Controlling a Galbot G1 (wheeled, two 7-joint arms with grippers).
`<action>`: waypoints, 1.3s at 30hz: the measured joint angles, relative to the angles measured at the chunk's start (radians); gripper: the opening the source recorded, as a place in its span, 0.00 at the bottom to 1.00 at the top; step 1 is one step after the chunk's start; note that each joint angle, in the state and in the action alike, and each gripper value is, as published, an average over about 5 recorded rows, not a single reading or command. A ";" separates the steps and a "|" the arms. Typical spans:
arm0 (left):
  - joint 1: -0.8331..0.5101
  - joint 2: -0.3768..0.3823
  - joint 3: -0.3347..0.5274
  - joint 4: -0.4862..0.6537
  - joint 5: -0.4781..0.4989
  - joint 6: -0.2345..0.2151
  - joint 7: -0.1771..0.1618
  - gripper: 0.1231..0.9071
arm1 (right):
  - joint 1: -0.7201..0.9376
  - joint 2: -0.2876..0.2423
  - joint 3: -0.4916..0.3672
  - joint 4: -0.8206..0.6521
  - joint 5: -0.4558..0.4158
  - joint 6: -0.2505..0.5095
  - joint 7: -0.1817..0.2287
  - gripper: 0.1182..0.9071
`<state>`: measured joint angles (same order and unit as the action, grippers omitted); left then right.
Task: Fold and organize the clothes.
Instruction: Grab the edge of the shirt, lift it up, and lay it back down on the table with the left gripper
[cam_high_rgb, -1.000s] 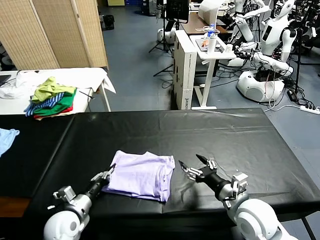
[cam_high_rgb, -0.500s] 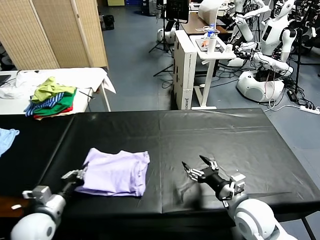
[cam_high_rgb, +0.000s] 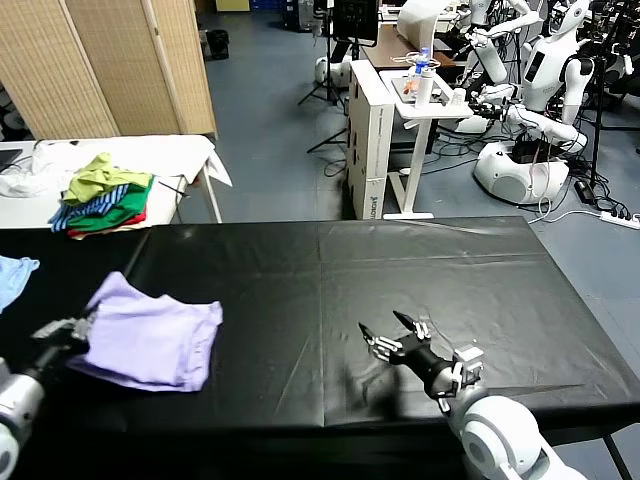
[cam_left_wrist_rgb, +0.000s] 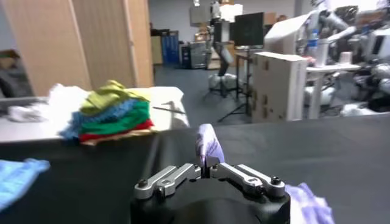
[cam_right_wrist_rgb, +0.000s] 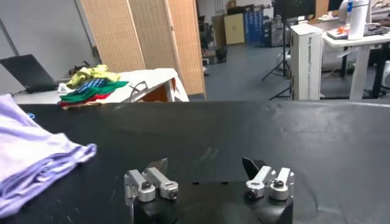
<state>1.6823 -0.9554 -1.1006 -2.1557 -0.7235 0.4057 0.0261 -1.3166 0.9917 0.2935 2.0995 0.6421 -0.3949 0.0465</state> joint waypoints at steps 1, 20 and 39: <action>-0.002 -0.004 -0.001 -0.017 -0.019 0.014 -0.019 0.06 | -0.004 0.000 0.002 0.001 -0.003 0.000 0.000 1.00; -0.164 -0.418 0.601 -0.104 0.050 0.036 -0.156 0.06 | -0.074 0.020 0.031 0.037 -0.052 -0.004 0.011 1.00; -0.209 -0.514 0.747 -0.027 0.157 0.034 -0.092 0.54 | 0.027 0.011 -0.042 0.023 0.246 -0.109 0.081 1.00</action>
<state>1.4738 -1.4692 -0.3539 -2.1827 -0.5661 0.4402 -0.0654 -1.2893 1.0028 0.2514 2.1226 0.8885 -0.5035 0.1272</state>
